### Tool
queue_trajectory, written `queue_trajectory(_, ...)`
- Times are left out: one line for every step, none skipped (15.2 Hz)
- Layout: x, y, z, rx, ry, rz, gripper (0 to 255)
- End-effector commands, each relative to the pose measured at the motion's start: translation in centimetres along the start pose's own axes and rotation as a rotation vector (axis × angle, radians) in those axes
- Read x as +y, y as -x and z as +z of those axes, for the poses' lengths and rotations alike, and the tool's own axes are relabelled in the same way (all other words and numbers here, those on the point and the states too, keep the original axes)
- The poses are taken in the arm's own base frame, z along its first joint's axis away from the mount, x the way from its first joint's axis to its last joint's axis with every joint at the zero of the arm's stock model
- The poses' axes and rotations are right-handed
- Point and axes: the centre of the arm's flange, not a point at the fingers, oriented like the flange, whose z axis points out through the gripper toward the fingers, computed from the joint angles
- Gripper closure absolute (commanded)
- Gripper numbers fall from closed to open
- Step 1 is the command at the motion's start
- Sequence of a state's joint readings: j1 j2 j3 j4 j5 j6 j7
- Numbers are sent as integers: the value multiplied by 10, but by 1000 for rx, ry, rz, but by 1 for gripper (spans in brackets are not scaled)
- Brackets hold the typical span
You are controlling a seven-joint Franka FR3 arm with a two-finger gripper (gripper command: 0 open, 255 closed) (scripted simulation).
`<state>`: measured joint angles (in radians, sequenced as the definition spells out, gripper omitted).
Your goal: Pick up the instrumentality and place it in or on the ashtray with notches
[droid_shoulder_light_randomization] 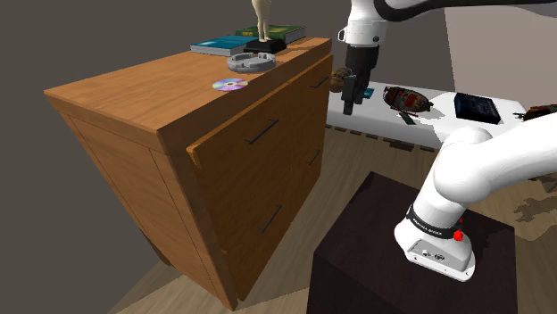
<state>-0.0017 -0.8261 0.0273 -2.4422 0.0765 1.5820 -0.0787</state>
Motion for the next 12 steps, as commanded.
queue_trajectory(0, 0, 0, 0, 0, 0, 0)
queue_trajectory(-3, -9, -1, 22, 36, -44, 0)
queue_trajectory(-7, -19, -2, 43, 72, -89, 0)
queue_trajectory(-12, -28, -3, 65, 108, -133, 0)
queue_trajectory(-16, -37, -4, 87, 144, -178, 0)
queue_trajectory(-22, -45, -5, 109, 180, -222, 0)
queue_trajectory(-27, -54, -7, 130, 216, -267, 0)
queue_trajectory(-33, -62, -8, 152, 252, -311, 0)
queue_trajectory(-40, -70, -9, 174, 288, -355, 0)
queue_trajectory(-47, -77, -10, 196, 324, -400, 0)
queue_trajectory(-54, -84, -11, 217, 360, -444, 0)
queue_trajectory(-61, -91, -11, 239, 396, -489, 0)
